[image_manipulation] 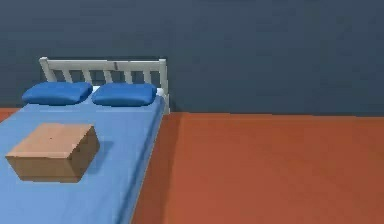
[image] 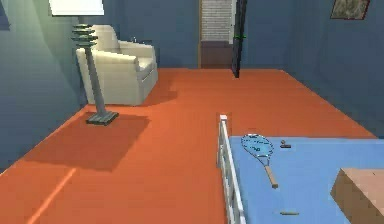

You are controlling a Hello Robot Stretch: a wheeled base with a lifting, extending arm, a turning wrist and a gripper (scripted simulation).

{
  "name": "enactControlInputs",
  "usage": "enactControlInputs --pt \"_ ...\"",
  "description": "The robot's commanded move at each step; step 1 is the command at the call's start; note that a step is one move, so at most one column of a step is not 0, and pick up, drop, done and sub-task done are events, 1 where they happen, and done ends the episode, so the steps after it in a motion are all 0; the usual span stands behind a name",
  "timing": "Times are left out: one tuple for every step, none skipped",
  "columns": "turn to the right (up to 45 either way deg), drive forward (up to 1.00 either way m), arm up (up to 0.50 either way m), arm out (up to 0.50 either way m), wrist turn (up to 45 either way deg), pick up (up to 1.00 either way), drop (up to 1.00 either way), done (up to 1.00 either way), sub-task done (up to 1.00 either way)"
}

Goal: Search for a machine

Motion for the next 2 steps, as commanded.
enactControlInputs --pt "0.0 1.00 0.00 0.00 0.0 0.00 0.00 0.00 0.00" --pt "0.0 0.85 0.00 0.00 0.0 0.00 0.00 0.00 0.00"
